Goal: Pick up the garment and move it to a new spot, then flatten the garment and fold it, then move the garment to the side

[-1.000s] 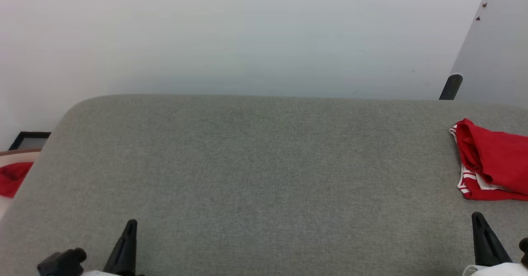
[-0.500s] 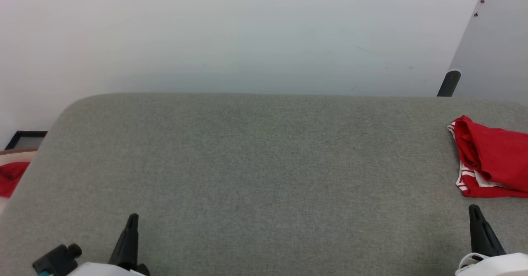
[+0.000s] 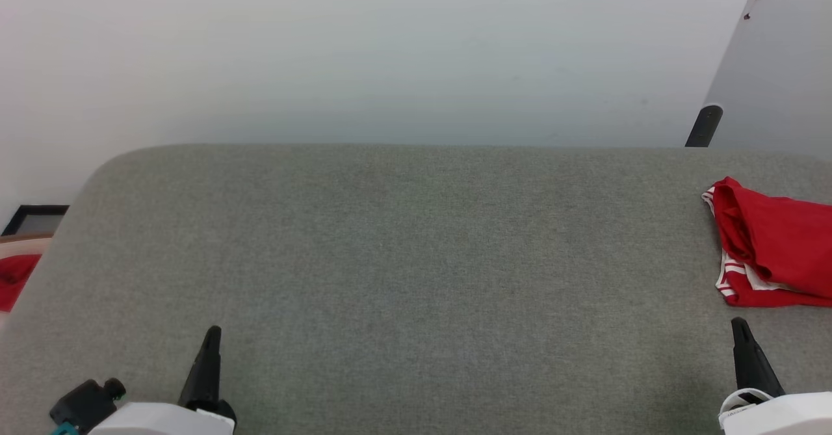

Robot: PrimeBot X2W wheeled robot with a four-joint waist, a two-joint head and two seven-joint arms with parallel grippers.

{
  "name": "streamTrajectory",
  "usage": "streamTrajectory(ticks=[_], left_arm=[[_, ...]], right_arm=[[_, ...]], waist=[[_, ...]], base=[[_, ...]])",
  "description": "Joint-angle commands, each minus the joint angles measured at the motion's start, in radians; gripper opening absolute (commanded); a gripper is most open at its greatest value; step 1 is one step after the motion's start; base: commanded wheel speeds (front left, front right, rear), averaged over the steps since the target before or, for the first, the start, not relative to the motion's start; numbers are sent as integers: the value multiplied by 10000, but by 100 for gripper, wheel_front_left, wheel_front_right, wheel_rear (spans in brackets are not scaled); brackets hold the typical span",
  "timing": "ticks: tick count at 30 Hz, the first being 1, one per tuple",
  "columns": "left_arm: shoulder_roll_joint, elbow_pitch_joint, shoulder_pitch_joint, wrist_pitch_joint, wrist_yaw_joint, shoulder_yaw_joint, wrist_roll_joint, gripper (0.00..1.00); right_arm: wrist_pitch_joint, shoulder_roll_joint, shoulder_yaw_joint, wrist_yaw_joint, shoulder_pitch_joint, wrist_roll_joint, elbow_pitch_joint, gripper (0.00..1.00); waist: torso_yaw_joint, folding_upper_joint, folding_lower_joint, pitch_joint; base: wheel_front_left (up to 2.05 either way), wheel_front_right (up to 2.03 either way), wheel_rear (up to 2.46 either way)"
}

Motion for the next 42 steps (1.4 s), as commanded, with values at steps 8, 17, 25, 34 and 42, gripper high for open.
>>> streamTrajectory(ticks=[8,17,25,34,42], left_arm=[[-155,-81,-339,273,-15,218,-865,0],[-359,-61,-447,538,-18,354,-1638,0],[-520,-44,-545,767,-21,470,-2265,0],[-697,-24,-636,991,-23,581,-2921,0],[-836,-9,-723,1189,-26,683,-3466,0]], right_arm=[[264,25,12,-3,-373,1318,-49,0],[503,94,36,-4,-481,2483,4,0],[697,149,57,-5,-568,3456,47,0],[903,207,81,-5,-674,4438,95,0],[1071,252,101,-5,-727,5283,128,0]], waist=[[-47,0,0,52],[-97,0,0,109],[-141,0,0,159],[-191,0,0,215],[-235,0,0,266]], base=[[0,0,0],[0,0,0],[0,0,0],[0,0,0],[0,0,0]])
